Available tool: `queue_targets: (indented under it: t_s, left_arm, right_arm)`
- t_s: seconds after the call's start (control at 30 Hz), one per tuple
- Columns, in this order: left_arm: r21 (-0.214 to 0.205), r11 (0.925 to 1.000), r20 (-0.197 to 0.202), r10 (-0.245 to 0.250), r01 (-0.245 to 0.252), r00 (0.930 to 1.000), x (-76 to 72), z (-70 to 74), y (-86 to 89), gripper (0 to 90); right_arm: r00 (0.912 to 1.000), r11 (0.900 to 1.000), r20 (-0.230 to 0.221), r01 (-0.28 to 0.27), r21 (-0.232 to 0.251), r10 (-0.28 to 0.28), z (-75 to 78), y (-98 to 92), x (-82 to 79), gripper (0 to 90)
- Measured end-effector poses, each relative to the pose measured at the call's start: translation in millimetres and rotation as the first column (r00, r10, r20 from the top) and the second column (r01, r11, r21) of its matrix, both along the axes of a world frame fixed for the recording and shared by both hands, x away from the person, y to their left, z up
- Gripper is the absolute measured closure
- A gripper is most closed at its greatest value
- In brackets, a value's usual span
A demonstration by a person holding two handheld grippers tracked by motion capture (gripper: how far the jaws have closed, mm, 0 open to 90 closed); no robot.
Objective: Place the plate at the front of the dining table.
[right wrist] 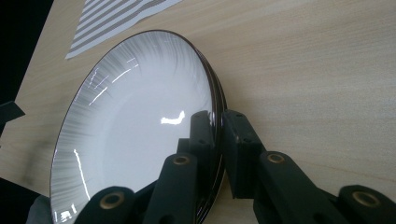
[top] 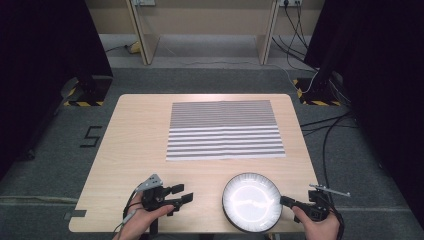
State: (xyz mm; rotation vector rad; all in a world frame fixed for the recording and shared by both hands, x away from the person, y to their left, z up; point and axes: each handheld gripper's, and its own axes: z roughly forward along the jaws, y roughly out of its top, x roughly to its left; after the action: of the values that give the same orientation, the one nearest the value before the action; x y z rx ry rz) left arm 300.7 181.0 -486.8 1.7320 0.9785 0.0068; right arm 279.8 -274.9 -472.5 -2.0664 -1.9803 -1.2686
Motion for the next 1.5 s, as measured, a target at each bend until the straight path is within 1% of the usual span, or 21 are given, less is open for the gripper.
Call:
queue_targets:
  t_s: [0.1, 0.13, 0.2, 0.23, 0.3, 0.37, 0.4, 0.47, 0.53, 0.57, 0.67, 0.73, 0.9, 1.07, 1.1, 1.23, 1.27, 1.3, 1.37, 1.4, 1.5]
  left_arm:
    - [0.020, 0.9989, -0.002, -0.042, 0.042, 0.9991, 4.1, 2.0, -19.6, 40.5]
    - [0.020, 0.9989, -0.002, -0.042, 0.042, 0.9991, 4.1, 2.0, -19.6, 40.9]
    - [0.021, 0.9978, -0.010, -0.063, 0.064, 0.9979, 6.4, 2.3, -31.5, 41.6]
    - [0.012, 0.9960, -0.030, -0.088, 0.089, 0.9956, 9.3, 1.8, -46.8, 41.6]
    - [0.002, 0.9943, -0.042, -0.106, 0.106, 0.9935, 11.2, 1.1, -56.7, 41.6]
    - [0.017, 0.9919, -0.049, -0.125, 0.126, 0.9910, 15.0, -0.7, -69.3, 41.5]
    - [0.017, 0.9919, -0.049, -0.125, 0.126, 0.9910, 15.0, -0.7, -69.3, 41.5]
    - [0.029, 0.9907, -0.076, -0.131, 0.133, 0.9885, 19.5, -3.6, -80.1, 41.7]
    - [0.025, 0.9908, -0.085, -0.131, 0.133, 0.9877, 20.6, -4.1, -82.4, 41.9]
    - [0.016, 0.9913, -0.105, -0.128, 0.130, 0.9862, 22.0, -4.8, -86.0, 42.8]
    - [0.023, 0.9911, -0.110, -0.128, 0.131, 0.9857, 23.0, -5.1, -89.8, 45.8]
    - [0.030, 0.9914, -0.114, -0.124, 0.128, 0.9858, 23.3, -5.2, -91.1, 50.2]
    - [0.029, 0.9909, -0.111, -0.127, 0.131, 0.9857, 22.7, -4.0, -95.0, 55.2]
    - [0.033, 0.9900, -0.109, -0.133, 0.137, 0.9851, 22.0, -3.0, -98.9, 58.6]
    - [0.038, 0.9903, -0.108, -0.129, 0.134, 0.9858, 22.7, -2.7, -99.1, 59.3]
    - [0.039, 0.9906, -0.109, -0.126, 0.131, 0.9860, 23.1, -2.9, -98.9, 60.9]
    - [0.041, 0.9905, -0.106, -0.126, 0.131, 0.9863, 23.1, -3.1, -98.8, 61.5]
    - [0.042, 0.9904, -0.106, -0.127, 0.132, 0.9863, 23.3, -3.2, -98.9, 61.8]
    - [0.041, 0.9907, -0.109, -0.125, 0.130, 0.9861, 23.9, -3.0, -99.1, 61.7]
    - [0.041, 0.9907, -0.109, -0.125, 0.130, 0.9861, 23.9, -3.0, -99.1, 61.5]
    - [0.035, 0.9918, -0.109, -0.118, 0.123, 0.9870, 24.9, -3.0, -98.9, 60.7]
  right_arm:
    - [1.0000, 1.0000, -0.008, -0.006, -0.003, 0.006, 0.7, -0.1, 1.1, 82.9]
    - [0.9999, 1.0000, -0.014, -0.007, -0.005, 0.007, 1.1, 0.0, 1.8, 82.9]
    - [0.9997, 0.9998, -0.023, -0.013, -0.012, 0.012, 2.1, 0.3, 2.8, 83.0]
    - [0.9996, 0.9998, -0.026, -0.013, -0.015, 0.013, 2.3, 0.7, 3.2, 83.1]
    - [0.9995, 0.9997, -0.031, -0.012, -0.020, 0.011, 2.4, 1.4, 3.4, 83.2]
    - [0.9994, 0.9998, -0.035, -0.007, -0.016, 0.006, 1.5, 2.0, 3.1, 83.4]
    - [0.9994, 0.9998, -0.035, -0.007, -0.016, 0.006, 1.5, 2.0, 3.1, 83.4]
    - [0.9994, 0.9999, -0.033, -0.003, -0.017, 0.002, 0.8, 2.5, 2.4, 83.5]
    - [0.9995, 0.9997, -0.032, -0.003, -0.022, 0.003, 1.0, 3.0, 2.3, 83.4]
    - [0.9994, 0.9994, -0.034, -0.001, -0.034, 0.000, 1.5, 4.8, 2.2, 83.4]
    - [0.9994, 0.9991, -0.035, 0.003, -0.042, -0.004, 1.6, 6.4, 2.2, 83.5]
    - [0.9990, 0.9992, -0.044, 0.008, -0.040, -0.010, 1.1, 6.7, 2.6, 83.6]
    - [0.9974, 0.9994, -0.063, 0.035, 0.007, -0.035, -2.4, 5.1, 2.8, 84.1]
    - [0.9954, 0.9982, -0.081, 0.054, 0.024, -0.052, -2.4, 4.6, 3.2, 84.2]
    - [0.9928, 0.9971, -0.103, 0.064, 0.041, -0.060, -2.1, 3.4, 4.5, 84.0]
    - [0.9920, 0.9980, -0.115, 0.056, 0.030, -0.052, 0.2, 3.2, 6.3, 84.3]
    - [0.9932, 0.9987, -0.108, 0.046, 0.023, -0.043, 0.1, 3.1, 6.6, 84.2]
    - [0.9931, 0.9986, -0.111, 0.043, 0.030, -0.039, -0.1, 2.5, 6.9, 84.2]
    - [0.9910, 0.9962, -0.128, 0.049, 0.071, -0.040, -2.0, -1.5, 7.5, 83.9]
    - [0.9910, 0.9962, -0.128, 0.049, 0.071, -0.040, -2.0, -1.5, 7.5, 83.9]
    - [0.9877, 0.9894, -0.150, 0.063, 0.131, -0.043, -5.2, -5.3, 6.6, 83.3]
